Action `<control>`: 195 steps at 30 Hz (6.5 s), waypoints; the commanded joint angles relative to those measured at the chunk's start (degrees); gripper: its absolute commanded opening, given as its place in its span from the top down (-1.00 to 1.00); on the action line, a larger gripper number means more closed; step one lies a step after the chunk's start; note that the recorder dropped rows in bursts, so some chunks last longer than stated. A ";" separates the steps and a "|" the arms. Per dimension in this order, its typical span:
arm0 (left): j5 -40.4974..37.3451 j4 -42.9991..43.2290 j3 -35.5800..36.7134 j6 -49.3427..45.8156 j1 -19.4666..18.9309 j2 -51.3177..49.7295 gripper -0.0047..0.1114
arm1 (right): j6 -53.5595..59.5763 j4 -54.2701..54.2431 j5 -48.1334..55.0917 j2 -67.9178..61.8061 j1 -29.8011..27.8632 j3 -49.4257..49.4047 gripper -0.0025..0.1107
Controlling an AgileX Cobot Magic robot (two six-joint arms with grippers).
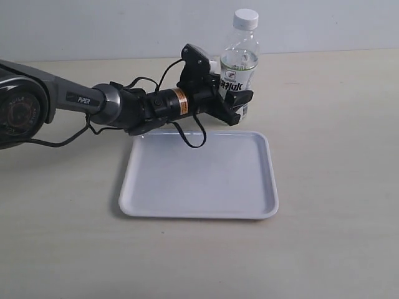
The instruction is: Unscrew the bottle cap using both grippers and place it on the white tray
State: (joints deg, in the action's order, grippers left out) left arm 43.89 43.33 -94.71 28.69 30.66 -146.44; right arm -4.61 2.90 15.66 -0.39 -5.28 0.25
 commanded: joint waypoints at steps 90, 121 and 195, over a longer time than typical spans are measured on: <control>11.50 10.30 9.89 -8.77 -4.36 5.84 0.92 | 9.02 -8.25 54.30 -109.66 23.25 109.78 -0.12; 11.50 9.85 9.89 -8.77 -4.36 5.84 0.92 | 9.48 -5.92 54.30 -112.54 23.25 109.78 -0.12; 11.50 10.06 9.89 -7.31 -4.26 5.84 0.92 | 111.17 -5.92 51.49 -112.72 23.25 109.78 0.96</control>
State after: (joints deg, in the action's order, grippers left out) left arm 53.81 54.19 -84.71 19.95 26.31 -141.85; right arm 98.94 -3.78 68.85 -113.12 17.88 109.91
